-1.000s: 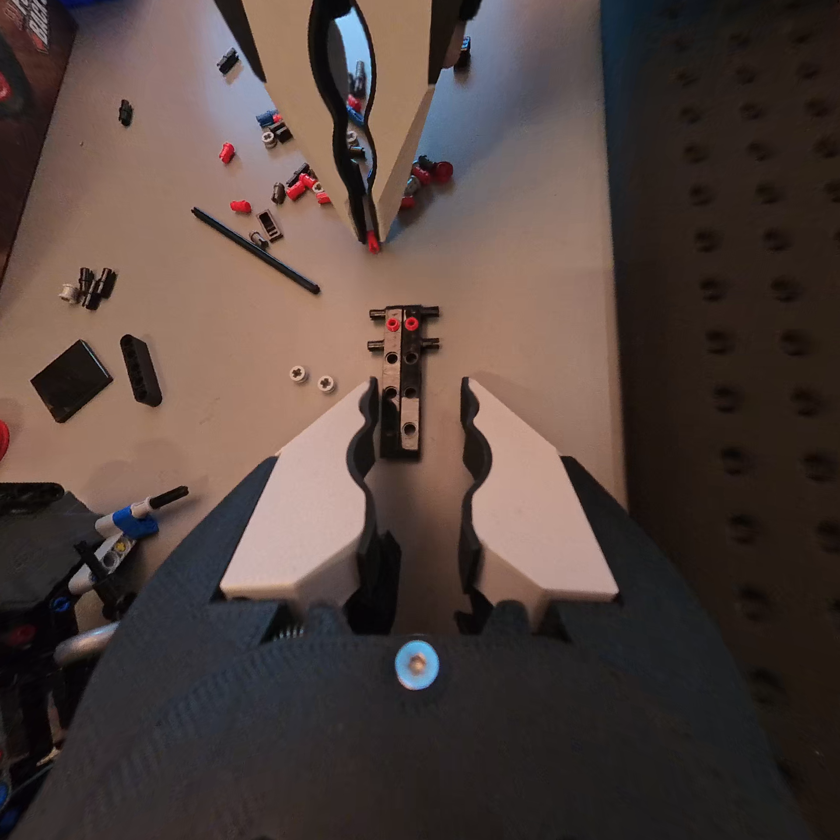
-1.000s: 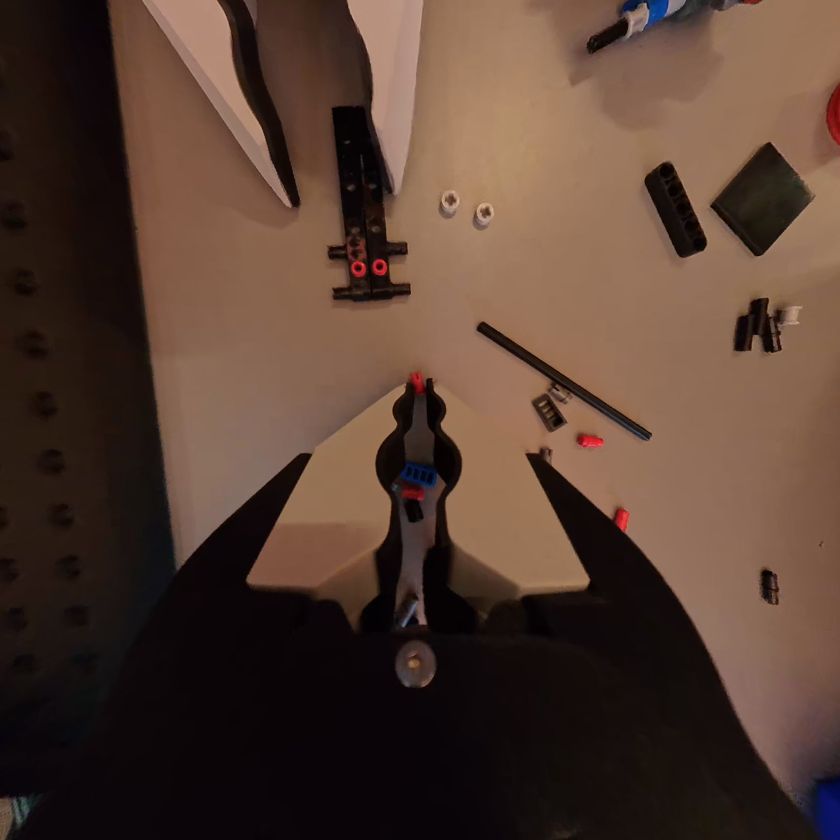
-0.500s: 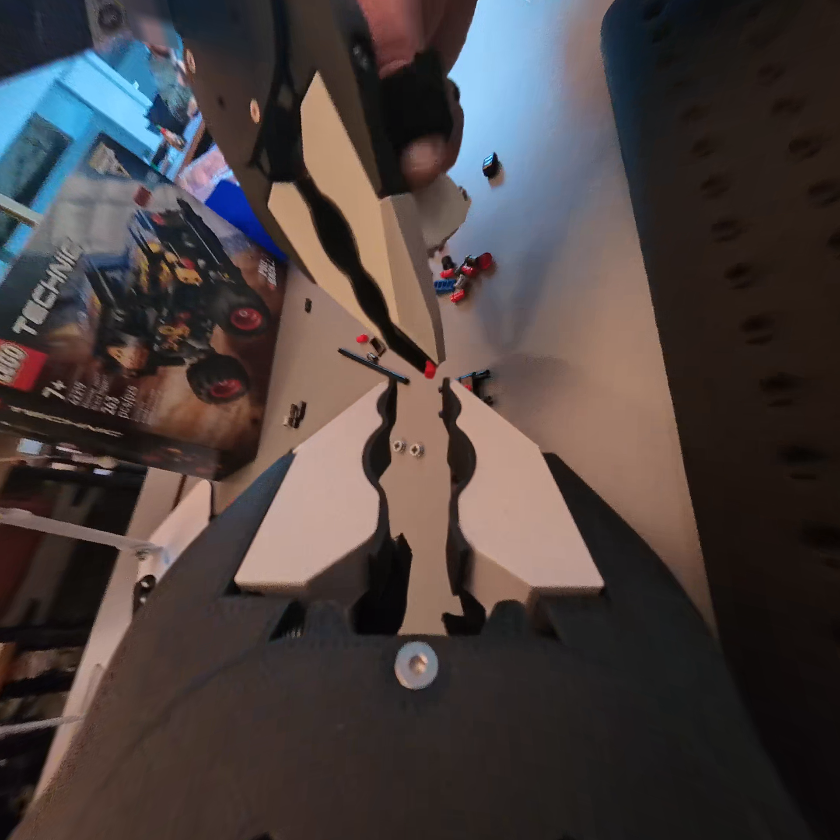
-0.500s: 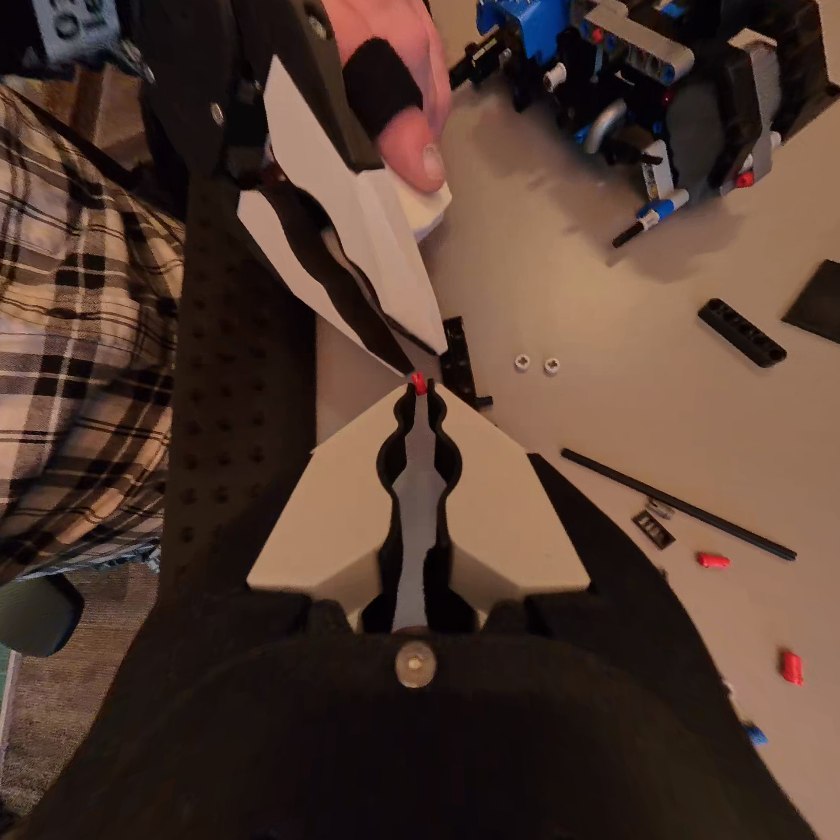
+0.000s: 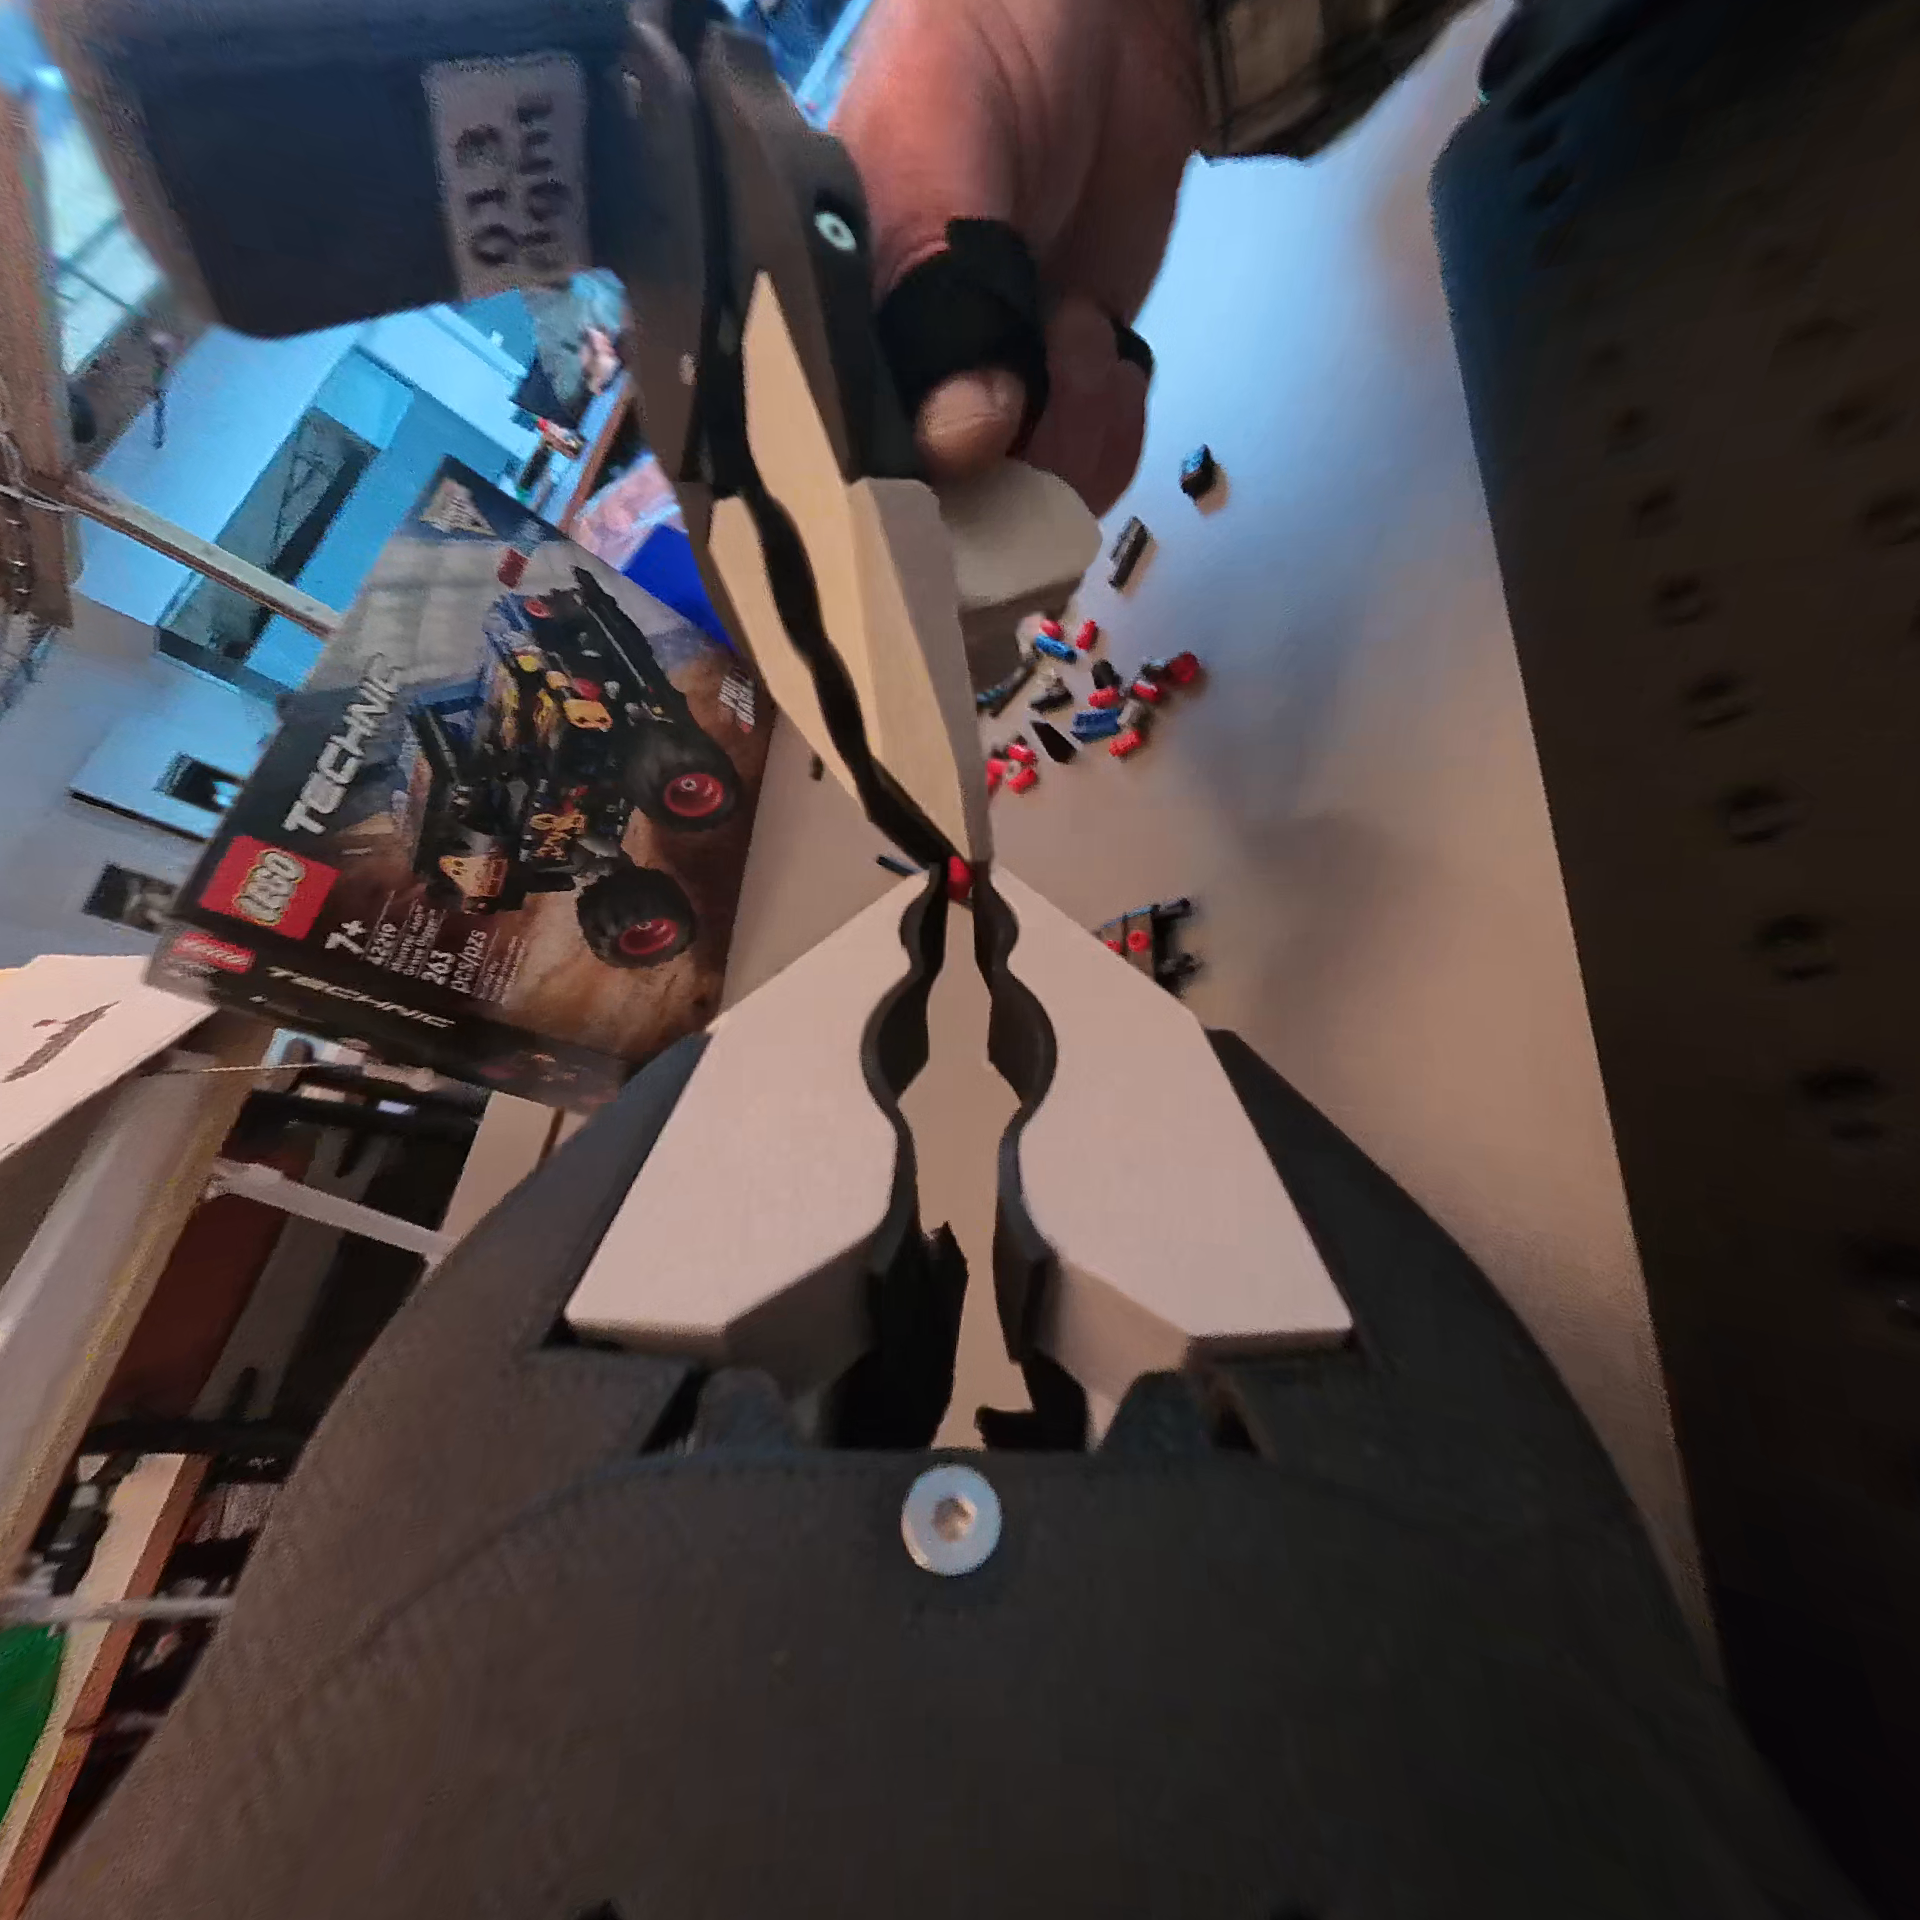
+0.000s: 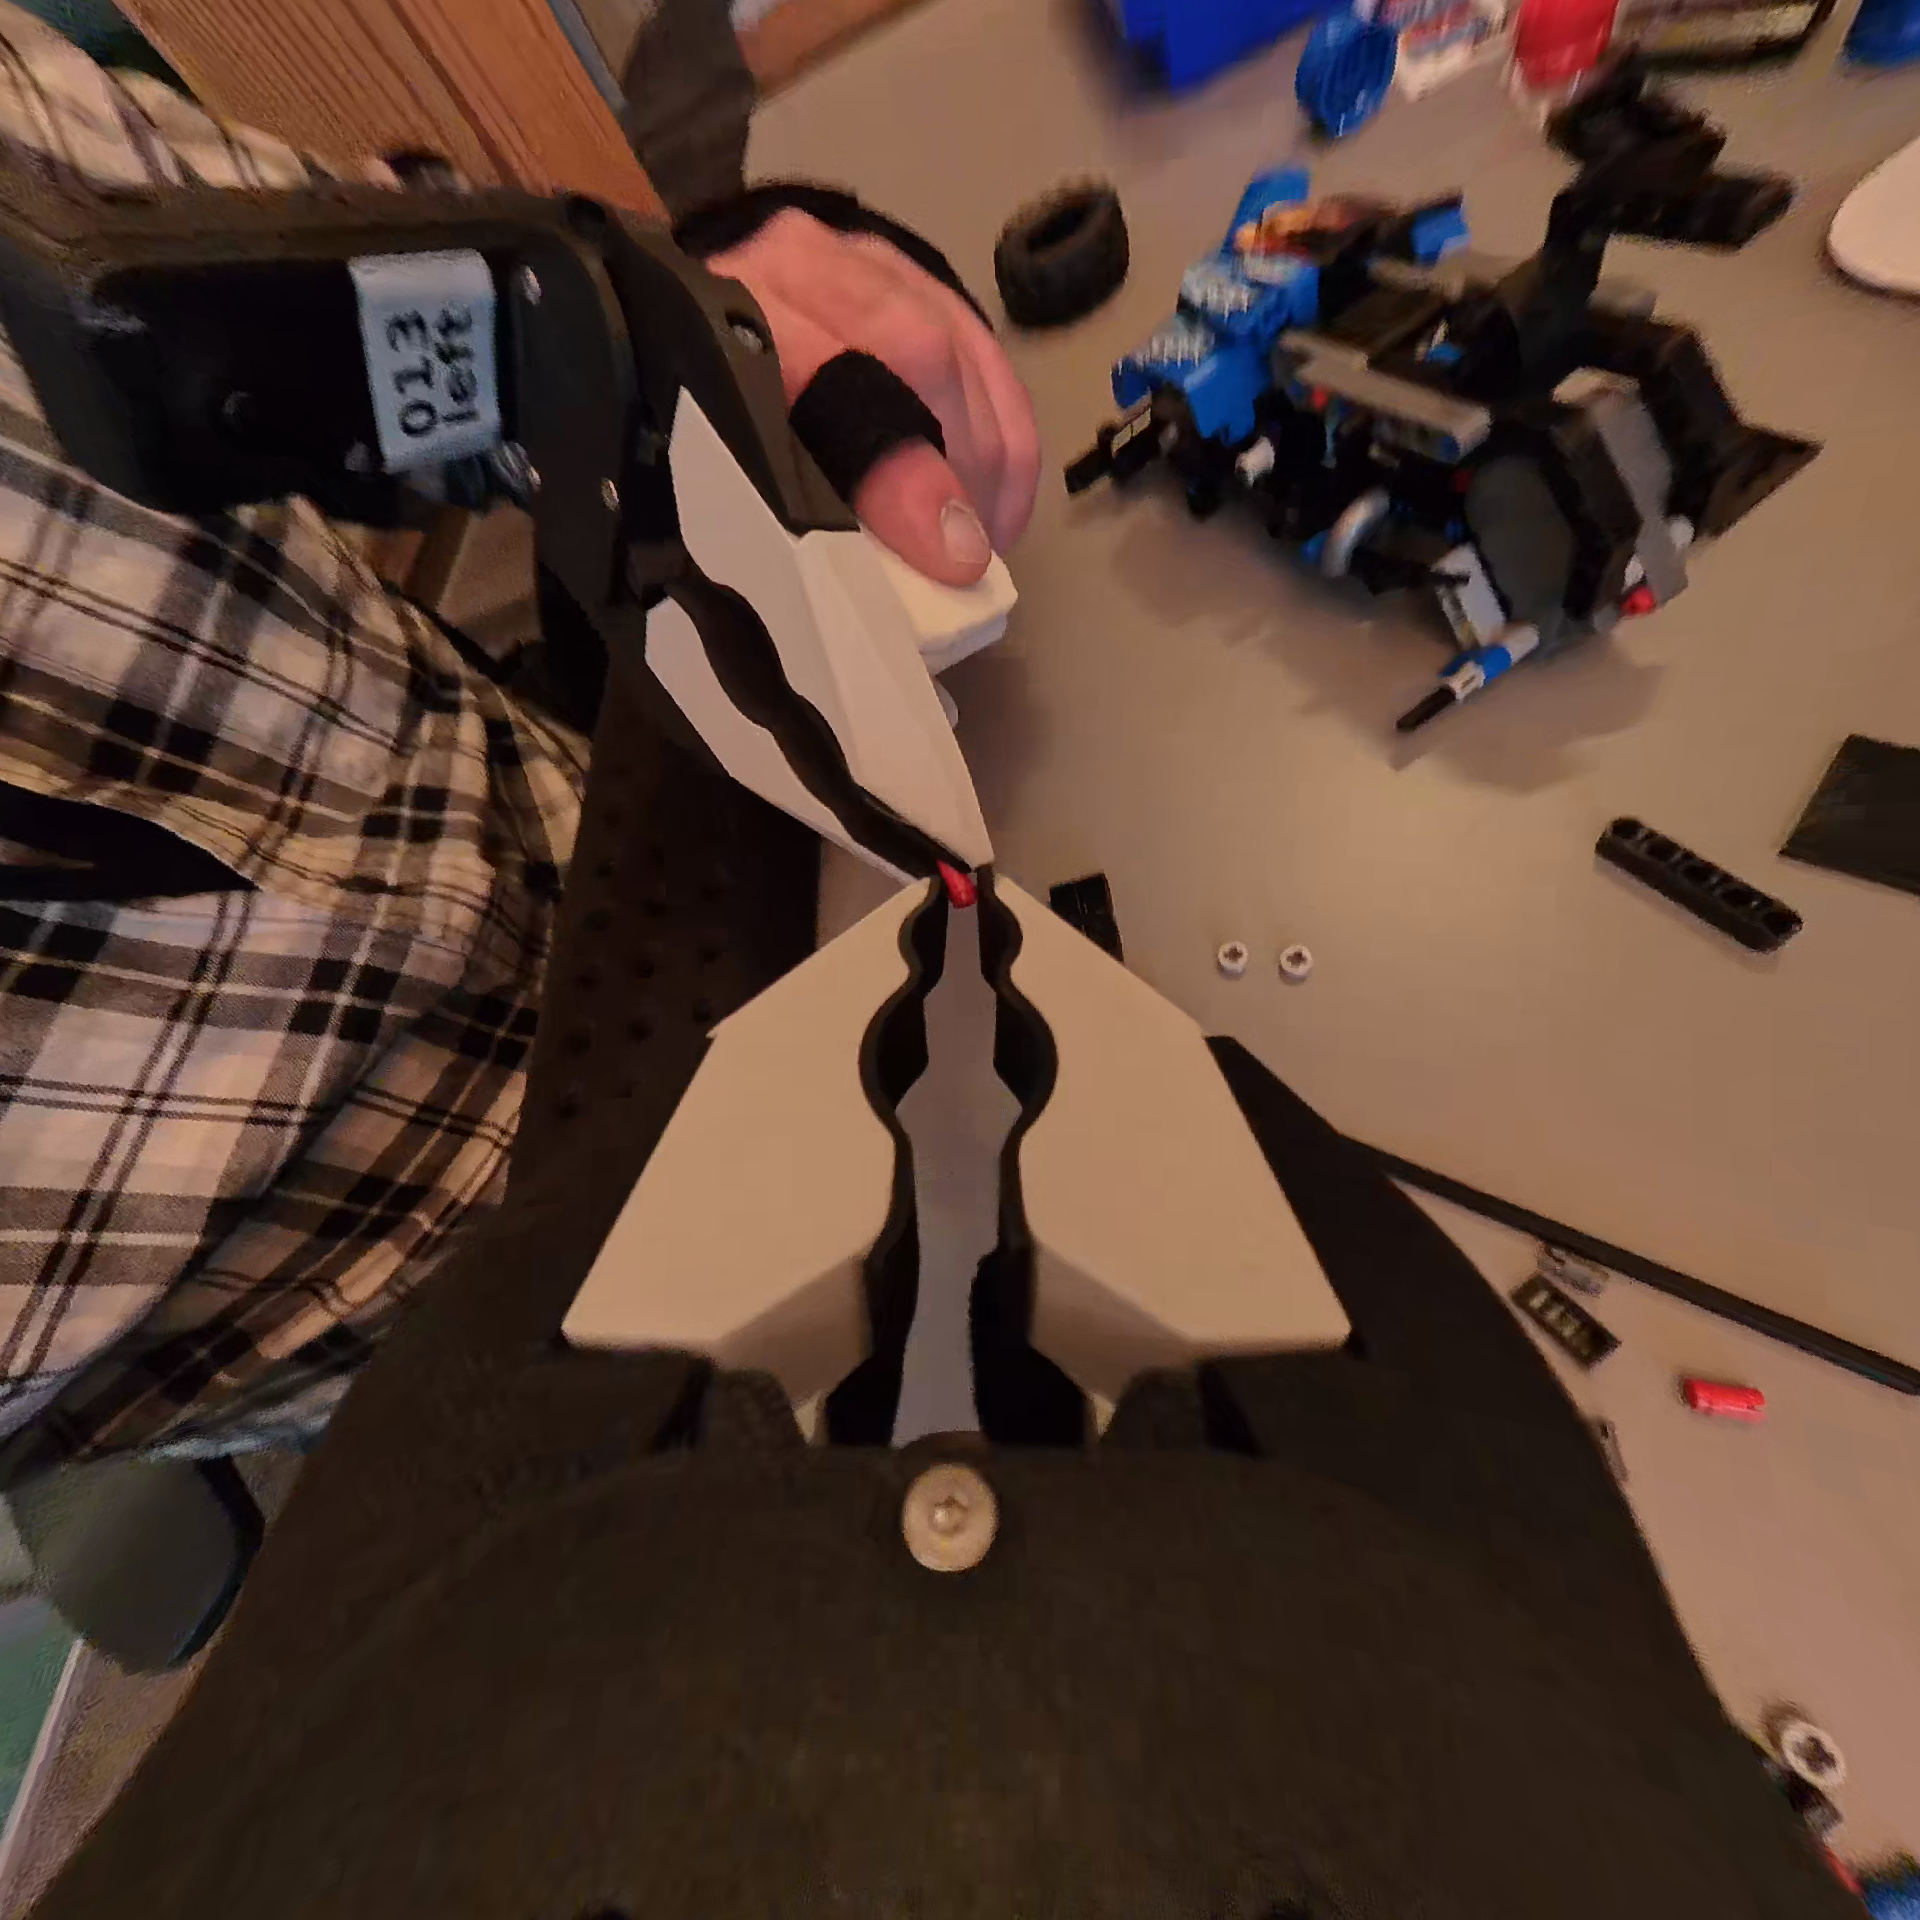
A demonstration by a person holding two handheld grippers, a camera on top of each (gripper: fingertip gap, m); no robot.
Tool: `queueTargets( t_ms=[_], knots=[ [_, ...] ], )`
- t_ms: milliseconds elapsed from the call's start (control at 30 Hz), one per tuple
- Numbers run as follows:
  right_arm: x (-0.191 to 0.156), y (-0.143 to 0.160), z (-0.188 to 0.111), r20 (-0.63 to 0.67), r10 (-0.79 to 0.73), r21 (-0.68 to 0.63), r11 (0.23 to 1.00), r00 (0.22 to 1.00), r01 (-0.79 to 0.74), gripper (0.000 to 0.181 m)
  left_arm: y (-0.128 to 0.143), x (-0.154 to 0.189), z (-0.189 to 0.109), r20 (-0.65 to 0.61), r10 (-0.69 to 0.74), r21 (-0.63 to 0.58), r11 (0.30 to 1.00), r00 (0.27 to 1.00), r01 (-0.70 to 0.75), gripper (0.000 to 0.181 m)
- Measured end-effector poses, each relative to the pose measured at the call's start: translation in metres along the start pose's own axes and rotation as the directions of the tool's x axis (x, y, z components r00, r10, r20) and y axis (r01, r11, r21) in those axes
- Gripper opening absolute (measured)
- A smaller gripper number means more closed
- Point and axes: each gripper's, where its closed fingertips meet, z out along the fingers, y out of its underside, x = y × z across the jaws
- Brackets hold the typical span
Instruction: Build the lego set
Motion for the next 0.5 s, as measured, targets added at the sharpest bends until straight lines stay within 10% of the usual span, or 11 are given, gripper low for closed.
queueTargets(
  t_ms=[500],
  knots=[
    [-0.015,-0.033,-0.013,-0.069,-0.069,0.274,0.958,0.995,0.085,0.003,-0.023,-0.026,-0.019,0.103,-0.091,0.149,0.986,0.991,0.075,0.003]
  ],
)
